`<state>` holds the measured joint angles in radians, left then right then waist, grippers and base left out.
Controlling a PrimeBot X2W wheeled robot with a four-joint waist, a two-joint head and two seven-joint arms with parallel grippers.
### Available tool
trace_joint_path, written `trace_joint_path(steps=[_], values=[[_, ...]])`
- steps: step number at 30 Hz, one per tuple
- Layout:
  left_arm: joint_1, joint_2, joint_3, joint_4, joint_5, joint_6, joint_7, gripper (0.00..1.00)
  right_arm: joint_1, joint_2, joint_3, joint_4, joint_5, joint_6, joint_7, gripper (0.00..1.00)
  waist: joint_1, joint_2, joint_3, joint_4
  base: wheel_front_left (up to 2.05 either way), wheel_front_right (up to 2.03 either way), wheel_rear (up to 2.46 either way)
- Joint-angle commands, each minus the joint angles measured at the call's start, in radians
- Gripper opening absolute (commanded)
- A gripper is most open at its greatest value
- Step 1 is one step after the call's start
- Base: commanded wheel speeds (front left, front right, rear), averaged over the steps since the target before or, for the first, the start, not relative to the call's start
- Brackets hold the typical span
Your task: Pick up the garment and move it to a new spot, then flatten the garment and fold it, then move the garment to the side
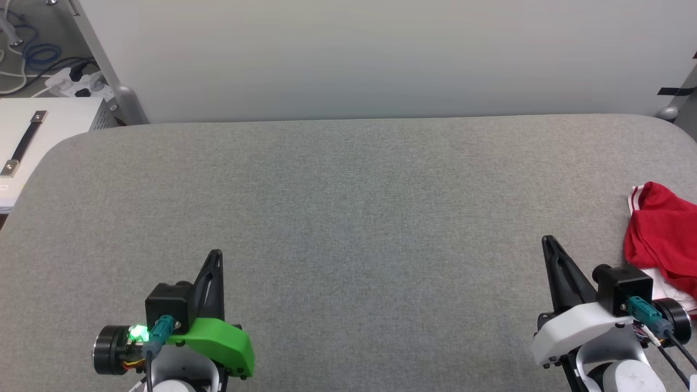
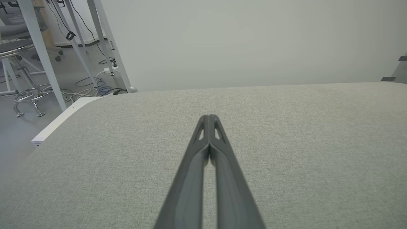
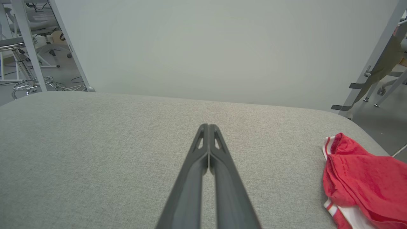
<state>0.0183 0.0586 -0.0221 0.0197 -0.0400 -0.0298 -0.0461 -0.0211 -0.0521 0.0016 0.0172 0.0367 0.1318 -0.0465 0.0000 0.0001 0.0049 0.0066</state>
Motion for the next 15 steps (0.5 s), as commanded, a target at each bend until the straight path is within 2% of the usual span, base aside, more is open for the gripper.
trace_joint_path(steps=[1, 15], values=[[-0.015, -0.007, 0.006, -0.007, 0.013, 0.01, 0.006, 0.0, 0.015, 0.002, -0.001, -0.008, -0.011, -0.001, 0.007, 0.0, 0.0, -0.0001, 0.0, 0.0, 0.0, 0.0, 0.0], [-0.017, -0.008, 0.018, -0.016, 0.032, 0.024, 0.035, 0.0, 0.019, 0.002, -0.001, -0.015, -0.029, -0.001, 0.035, 0.0, 0.0, -0.0001, -0.004, -0.005, 0.0, 0.0, 0.0]])
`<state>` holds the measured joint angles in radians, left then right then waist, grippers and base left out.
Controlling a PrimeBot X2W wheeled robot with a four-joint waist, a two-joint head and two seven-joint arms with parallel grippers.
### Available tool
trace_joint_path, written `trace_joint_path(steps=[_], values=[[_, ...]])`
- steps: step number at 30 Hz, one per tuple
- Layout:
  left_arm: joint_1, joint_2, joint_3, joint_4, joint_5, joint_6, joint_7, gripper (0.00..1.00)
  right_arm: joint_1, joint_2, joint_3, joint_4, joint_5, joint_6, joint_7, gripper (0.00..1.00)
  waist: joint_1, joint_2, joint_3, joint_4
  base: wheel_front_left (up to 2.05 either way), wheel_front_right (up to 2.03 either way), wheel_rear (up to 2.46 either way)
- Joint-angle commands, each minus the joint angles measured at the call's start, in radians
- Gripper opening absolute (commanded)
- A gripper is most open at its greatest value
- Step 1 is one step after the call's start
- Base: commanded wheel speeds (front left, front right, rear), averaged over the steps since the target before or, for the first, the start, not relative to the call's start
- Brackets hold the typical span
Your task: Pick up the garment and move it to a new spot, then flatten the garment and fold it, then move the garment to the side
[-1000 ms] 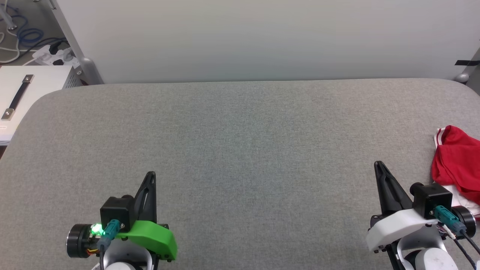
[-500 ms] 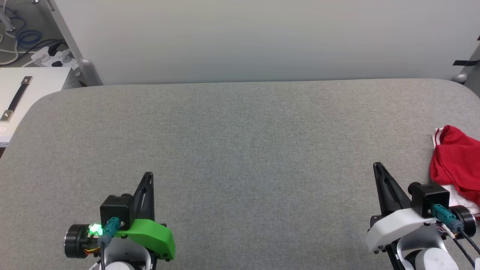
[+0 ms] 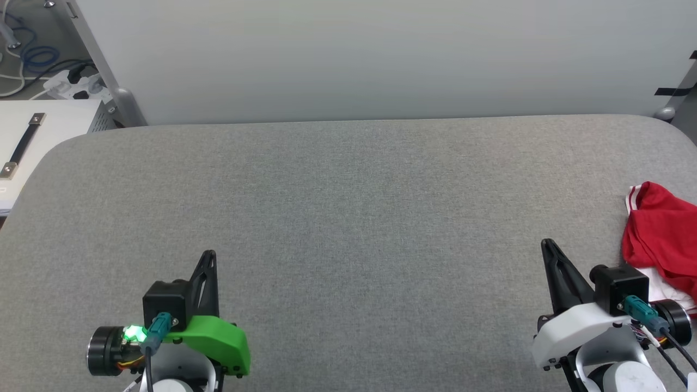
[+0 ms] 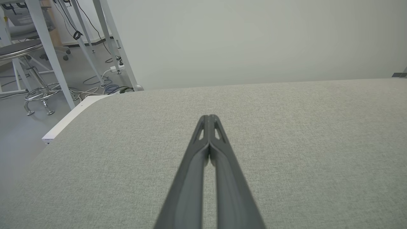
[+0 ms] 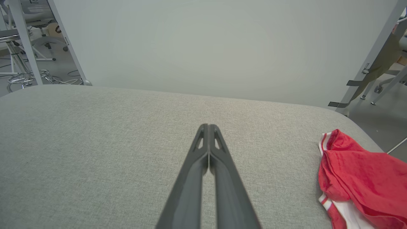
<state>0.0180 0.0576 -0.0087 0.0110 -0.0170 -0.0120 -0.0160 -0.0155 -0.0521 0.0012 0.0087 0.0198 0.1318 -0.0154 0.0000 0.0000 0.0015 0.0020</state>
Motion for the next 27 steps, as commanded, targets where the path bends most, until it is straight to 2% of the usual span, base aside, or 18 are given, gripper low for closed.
trace_joint_path(steps=[1, 27], values=[[-0.017, -0.007, 0.005, -0.008, 0.011, 0.007, 0.006, 0.0, 0.014, 0.002, -0.001, -0.007, -0.014, -0.001, 0.006, 0.0, 0.0, 0.0, 0.0, 0.0, 0.0, 0.0, 0.0], [-0.018, -0.007, 0.009, -0.011, 0.017, 0.012, 0.016, 0.0, 0.015, 0.002, -0.001, -0.009, -0.02, -0.001, 0.015, 0.0, 0.0, 0.0, -0.001, -0.002, 0.0, 0.0, 0.0]])
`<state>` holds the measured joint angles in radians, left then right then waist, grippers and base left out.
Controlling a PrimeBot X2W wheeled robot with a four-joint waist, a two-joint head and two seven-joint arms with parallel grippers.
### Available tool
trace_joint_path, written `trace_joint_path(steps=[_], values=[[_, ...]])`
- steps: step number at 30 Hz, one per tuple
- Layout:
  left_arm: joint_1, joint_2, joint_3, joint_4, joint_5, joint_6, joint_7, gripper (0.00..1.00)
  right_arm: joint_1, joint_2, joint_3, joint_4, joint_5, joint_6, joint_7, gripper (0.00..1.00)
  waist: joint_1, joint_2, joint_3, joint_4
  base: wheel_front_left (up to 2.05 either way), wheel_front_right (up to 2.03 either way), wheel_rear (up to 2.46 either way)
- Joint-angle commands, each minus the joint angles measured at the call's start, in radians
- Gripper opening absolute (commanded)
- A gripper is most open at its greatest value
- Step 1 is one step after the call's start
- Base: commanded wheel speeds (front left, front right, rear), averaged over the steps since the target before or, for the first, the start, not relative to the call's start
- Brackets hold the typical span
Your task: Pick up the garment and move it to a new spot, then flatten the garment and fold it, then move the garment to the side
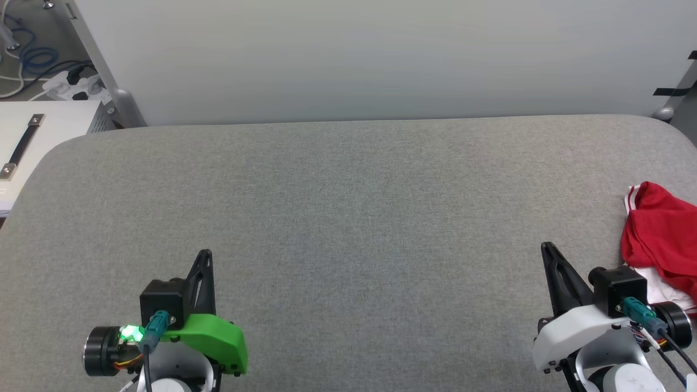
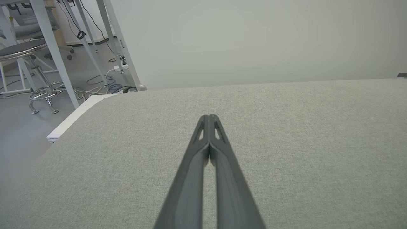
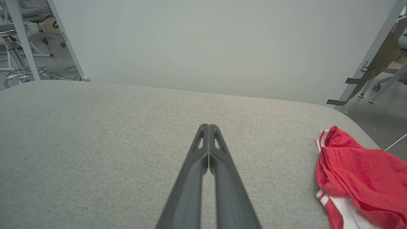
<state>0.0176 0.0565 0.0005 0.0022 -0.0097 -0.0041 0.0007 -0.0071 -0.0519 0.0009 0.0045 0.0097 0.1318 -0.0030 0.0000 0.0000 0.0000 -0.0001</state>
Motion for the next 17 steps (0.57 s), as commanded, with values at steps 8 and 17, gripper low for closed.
trace_joint_path(steps=[8, 17], values=[[-0.018, -0.006, 0.0, -0.002, 0.01, 0.004, -0.001, 0.0, 0.007, 0.002, -0.001, -0.005, -0.01, -0.001, 0.003, 0.0, 0.0, 0.0, 0.0, 0.0, 0.0, 0.0, 0.0], [-0.018, -0.006, 0.0, -0.002, 0.01, 0.004, -0.001, 0.0, 0.007, 0.002, -0.001, -0.005, -0.01, -0.001, 0.003, 0.0, 0.0, 0.0, 0.0, 0.0, 0.0, 0.0, 0.0]])
